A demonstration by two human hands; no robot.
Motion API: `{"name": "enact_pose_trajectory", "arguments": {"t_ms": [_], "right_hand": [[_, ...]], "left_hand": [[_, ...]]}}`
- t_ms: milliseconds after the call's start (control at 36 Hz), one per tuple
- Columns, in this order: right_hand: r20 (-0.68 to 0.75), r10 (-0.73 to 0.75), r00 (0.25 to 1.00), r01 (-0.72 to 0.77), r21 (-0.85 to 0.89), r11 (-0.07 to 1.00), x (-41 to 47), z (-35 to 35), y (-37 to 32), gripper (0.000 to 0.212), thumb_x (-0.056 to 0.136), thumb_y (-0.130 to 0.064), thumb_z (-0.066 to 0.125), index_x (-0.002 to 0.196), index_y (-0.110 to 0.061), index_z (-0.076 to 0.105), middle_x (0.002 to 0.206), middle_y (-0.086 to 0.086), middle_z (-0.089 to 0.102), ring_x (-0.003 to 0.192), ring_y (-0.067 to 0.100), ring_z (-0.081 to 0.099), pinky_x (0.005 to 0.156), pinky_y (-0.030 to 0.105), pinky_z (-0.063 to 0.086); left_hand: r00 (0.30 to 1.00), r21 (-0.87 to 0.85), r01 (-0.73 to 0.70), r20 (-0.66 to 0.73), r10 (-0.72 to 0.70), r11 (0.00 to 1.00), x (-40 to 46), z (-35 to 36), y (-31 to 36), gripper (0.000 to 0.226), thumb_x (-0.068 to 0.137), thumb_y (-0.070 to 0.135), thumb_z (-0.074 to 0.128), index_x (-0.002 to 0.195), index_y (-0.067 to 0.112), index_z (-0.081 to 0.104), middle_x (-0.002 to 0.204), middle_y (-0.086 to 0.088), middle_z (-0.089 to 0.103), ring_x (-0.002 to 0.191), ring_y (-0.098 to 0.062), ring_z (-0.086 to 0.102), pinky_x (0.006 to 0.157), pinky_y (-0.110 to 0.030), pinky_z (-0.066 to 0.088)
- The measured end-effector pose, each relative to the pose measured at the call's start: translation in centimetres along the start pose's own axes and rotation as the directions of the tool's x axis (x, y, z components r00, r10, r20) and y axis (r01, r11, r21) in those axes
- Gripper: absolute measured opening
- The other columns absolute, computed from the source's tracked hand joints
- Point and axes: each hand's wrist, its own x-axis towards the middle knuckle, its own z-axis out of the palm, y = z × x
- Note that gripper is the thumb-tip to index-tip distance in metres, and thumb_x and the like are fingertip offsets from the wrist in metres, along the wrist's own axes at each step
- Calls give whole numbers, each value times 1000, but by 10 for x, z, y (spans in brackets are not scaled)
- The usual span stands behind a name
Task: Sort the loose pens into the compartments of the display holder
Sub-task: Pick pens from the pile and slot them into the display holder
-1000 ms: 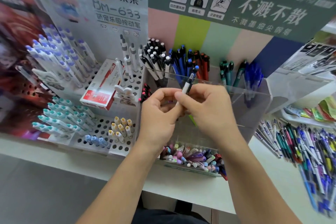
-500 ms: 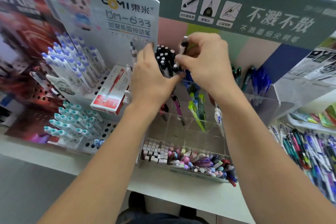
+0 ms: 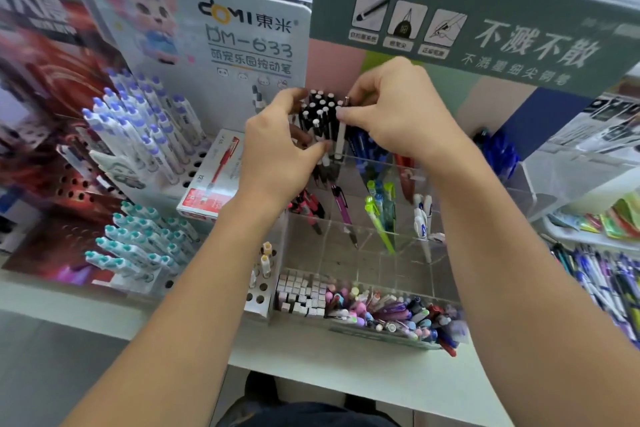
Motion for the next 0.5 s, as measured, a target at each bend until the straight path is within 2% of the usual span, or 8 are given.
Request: {"name": "enact_pose_trajectory", "arguments": {"t_ms": [56, 167, 250, 306, 389, 444, 500], "right_hand": [[31, 8, 999, -7, -38, 999, 3, -1, -2, 15, 83, -31, 83, 85, -17, 80, 78, 0, 72, 75, 15, 65, 68, 27, 48], [24, 2, 1000, 0, -82, 997, 3, 9, -7, 16, 78, -28, 88, 83, -15, 79, 80, 1, 72, 77, 18, 67, 77, 34, 57], [-71, 18, 997, -15, 36, 999, -2, 17, -7, 23, 71, -21, 93, 86, -17, 75, 80, 0, 72, 75, 16, 70, 77, 39, 60], [-114, 22, 993, -15, 64, 998, -4, 24, -4, 23, 70, -23, 93, 80, -18, 73, 80, 0, 71, 76, 18, 70, 76, 41, 60], [-197, -18, 980, 23, 22, 999, -9, 31, -1, 12, 79, -25, 86, 85, -20, 78, 87, 0, 73, 83, 21, 70, 79, 42, 59], [-297, -76, 952, 77, -6, 997, -19, 31, 1, 7, 85, -24, 79, 91, -20, 81, 90, -3, 76, 84, 16, 70, 79, 39, 58], [-447, -116, 887, 136, 13, 991, -38, 25, 6, 8, 87, -20, 74, 89, -17, 81, 85, -5, 76, 77, 9, 68, 74, 31, 56]], "left_hand": [[1000, -16, -9, -6, 9, 1000, -1, -1, 0, 69, 72, 9, 88, 133, 21, 60, 103, 19, 60, 71, 0, 68, 69, -12, 53], [999, -37, -26, -30, 25, 999, -3, -3, -2, 67, 73, 7, 87, 133, 20, 61, 101, 20, 61, 73, -2, 67, 71, -18, 56], [996, -64, -68, -64, 64, 996, -6, 0, -5, 63, 77, 3, 82, 134, 18, 61, 98, 25, 59, 77, 5, 65, 73, -15, 56], [993, -103, -84, -86, 75, 991, -10, 2, -8, 60, 80, 0, 79, 136, 15, 60, 104, 20, 61, 84, 7, 65, 76, -12, 55], [990, -165, -63, -137, 40, 984, -18, 6, -7, 59, 84, -1, 76, 139, 10, 57, 121, 5, 66, 94, -4, 70, 81, -14, 56], [975, -182, -87, -215, 46, 980, -26, 12, -2, 51, 86, 4, 76, 134, 9, 60, 120, -2, 69, 90, -8, 71, 75, -16, 57], [941, -156, -158, -323, 100, 975, -37, 21, 7, 35, 89, 10, 73, 123, 9, 63, 108, -2, 68, 77, -12, 68, 66, -19, 53]]}}
